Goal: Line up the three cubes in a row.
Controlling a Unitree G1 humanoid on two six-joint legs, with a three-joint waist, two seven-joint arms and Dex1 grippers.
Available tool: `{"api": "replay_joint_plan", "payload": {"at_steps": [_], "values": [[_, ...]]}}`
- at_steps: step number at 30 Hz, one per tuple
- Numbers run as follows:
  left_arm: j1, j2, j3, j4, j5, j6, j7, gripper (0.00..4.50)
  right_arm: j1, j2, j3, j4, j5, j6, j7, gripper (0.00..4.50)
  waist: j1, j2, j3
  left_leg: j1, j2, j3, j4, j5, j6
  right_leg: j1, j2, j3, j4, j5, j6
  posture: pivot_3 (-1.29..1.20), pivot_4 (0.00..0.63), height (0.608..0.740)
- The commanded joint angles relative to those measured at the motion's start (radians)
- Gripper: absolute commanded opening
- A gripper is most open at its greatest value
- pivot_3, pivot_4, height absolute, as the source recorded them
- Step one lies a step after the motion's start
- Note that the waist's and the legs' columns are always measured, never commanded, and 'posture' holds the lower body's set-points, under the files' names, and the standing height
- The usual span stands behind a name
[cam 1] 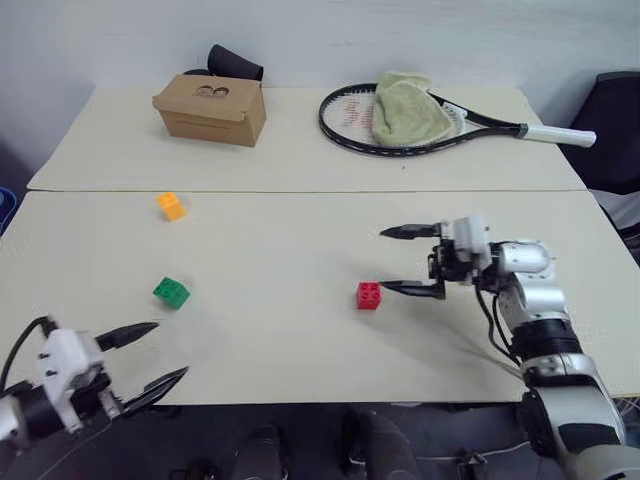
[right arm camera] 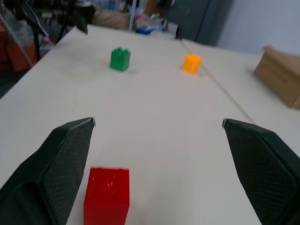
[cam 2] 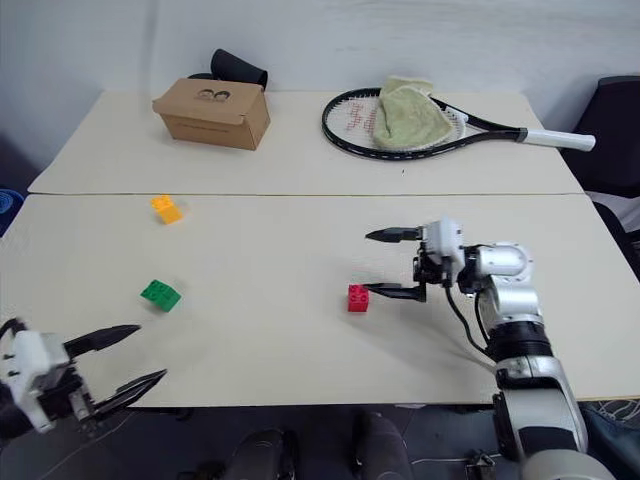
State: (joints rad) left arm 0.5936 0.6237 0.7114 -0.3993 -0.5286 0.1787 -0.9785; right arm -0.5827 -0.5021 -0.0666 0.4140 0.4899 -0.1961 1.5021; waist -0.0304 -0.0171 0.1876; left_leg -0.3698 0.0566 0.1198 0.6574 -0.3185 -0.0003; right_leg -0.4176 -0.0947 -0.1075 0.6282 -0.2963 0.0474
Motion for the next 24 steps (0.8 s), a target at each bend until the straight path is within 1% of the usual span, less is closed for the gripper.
{"api": "replay_joint_plan", "payload": {"at_steps": [1, 2, 3, 5, 6, 9, 12, 14, 16, 19, 21, 24], "values": [[0.054, -0.061, 0.133, 0.079, -0.027, -0.043, 0.04, 4.5, 0.108, 0.011, -0.104, -0.118, 0.127, 0.038, -0.036, 4.48, 0.002, 0.0, 0.0, 0.0, 0.0, 0.0, 0.0, 0.0, 0.001, 0.0, 0.0, 0.0, 0.0, 0.0, 0.0, 0.0, 0.15, 0.74], [0.052, -0.077, 0.158, 0.111, -0.03, -0.054, 0.057, 4.5, 0.149, 0.012, -0.113, -0.144, 0.13, 0.024, -0.033, 4.48, 0.003, 0.0, 0.0, 0.0, 0.0, 0.0, 0.0, -0.001, 0.001, 0.0, 0.0, 0.0, -0.001, 0.0, 0.0, 0.0, 0.15, 0.74], [0.043, -0.095, 0.189, 0.146, -0.039, -0.059, 0.083, 4.5, 0.198, 0.001, -0.107, -0.154, 0.097, -0.03, -0.014, 4.48, 0.004, 0.0, 0.0, 0.0, 0.0, 0.0, 0.001, -0.001, 0.001, 0.0, 0.0, 0.0, -0.001, 0.0, 0.0, 0.0, 0.15, 0.74], [0.033, -0.12, 0.235, 0.204, -0.058, -0.057, 0.127, 4.5, 0.283, -0.028, -0.098, -0.191, 0.123, 0.037, 0.024, 4.48, 0.006, 0.0, 0.0, 0.0, 0.0, 0.0, 0.002, -0.001, 0.002, 0.001, 0.0, -0.001, -0.001, 0.0, 0.0, 0.0, 0.15, 0.74], [0.039, -0.12, 0.24, 0.224, -0.07, -0.046, 0.12, 4.5, 0.314, -0.031, -0.098, -0.211, 0.125, 0.038, 0.027, 4.48, 0.006, 0.0, 0.0, 0.001, 0.0, -0.001, 0.002, -0.002, 0.002, 0.003, 0.0, -0.001, -0.001, 0.0, 0.0, 0.0, 0.15, 0.74], [0.048, -0.104, 0.232, 0.25, -0.086, -0.039, 0.086, 4.5, 0.359, -0.012, -0.112, -0.259, 0.12, 0.013, -0.007, 4.48, 0.003, 0.0, 0.0, 0.002, 0.0, -0.001, 0.002, -0.002, 0.002, 0.003, -0.001, -0.001, -0.001, 0.0, 0.0, 0.0, 0.15, 0.74], [0.005, -0.065, 0.214, 0.232, -0.124, -0.007, 0.078, 4.5, 0.395, 0.008, -0.111, -0.326, 0.121, 0.008, -0.053, 4.48, 0.002, 0.0, 0.0, 0.002, 0.001, -0.001, 0.002, -0.002, 0.001, 0.002, 0.0, 0.0, 0.0, 0.0, -0.001, 0.0, 0.15, 0.74], [-0.044, -0.033, 0.186, 0.208, -0.125, 0.008, 0.089, 4.5, 0.411, 0.015, -0.101, -0.372, 0.13, 0.027, -0.073, 4.48, 0.004, 0.0, 0.0, 0.002, 0.002, -0.001, 0.002, -0.002, 0.001, 0.002, 0.0, -0.001, 0.0, -0.001, -0.002, 0.0, 0.15, 0.74], [-0.102, 0.001, 0.141, 0.185, -0.097, 0.013, 0.111, 4.5, 0.414, 0.018, -0.089, -0.413, 0.137, 0.042, -0.086, 4.48, 0.007, 0.0, 0.0, 0.001, 0.002, -0.002, 0.002, -0.002, 0.0, 0.002, 0.0, -0.002, 0.0, -0.001, -0.002, 0.0, 0.15, 0.74], [-0.202, 0.046, 0.063, 0.172, -0.077, 0.061, 0.165, 4.5, 0.394, 0.02, -0.073, -0.446, 0.138, 0.058, -0.104, 4.48, 0.006, 0.0, 0.0, 0.001, 0.001, -0.001, 0.002, -0.002, 0.001, 0.003, 0.0, -0.001, 0.0, -0.001, -0.002, 0.0, 0.15, 0.74], [-0.267, 0.074, -0.013, 0.179, -0.068, 0.108, 0.177, 4.5, 0.373, 0.021, -0.061, -0.458, 0.142, 0.064, -0.11, 4.48, 0.004, 0.0, 0.0, 0.002, 0.001, -0.001, 0.002, -0.002, 0.001, 0.003, 0.0, -0.001, 0.0, -0.001, -0.002, 0.0, 0.15, 0.74], [-0.354, 0.097, -0.116, 0.238, -0.004, 0.12, 0.197, 4.5, 0.351, 0.024, -0.042, -0.481, 0.151, 0.086, -0.116, 4.48, -0.001, 0.0, 0.0, 0.002, 0.001, -0.001, 0.002, -0.002, 0.0, 0.002, 0.0, 0.0, 0.001, -0.001, -0.002, 0.0, 0.15, 0.74]]}}
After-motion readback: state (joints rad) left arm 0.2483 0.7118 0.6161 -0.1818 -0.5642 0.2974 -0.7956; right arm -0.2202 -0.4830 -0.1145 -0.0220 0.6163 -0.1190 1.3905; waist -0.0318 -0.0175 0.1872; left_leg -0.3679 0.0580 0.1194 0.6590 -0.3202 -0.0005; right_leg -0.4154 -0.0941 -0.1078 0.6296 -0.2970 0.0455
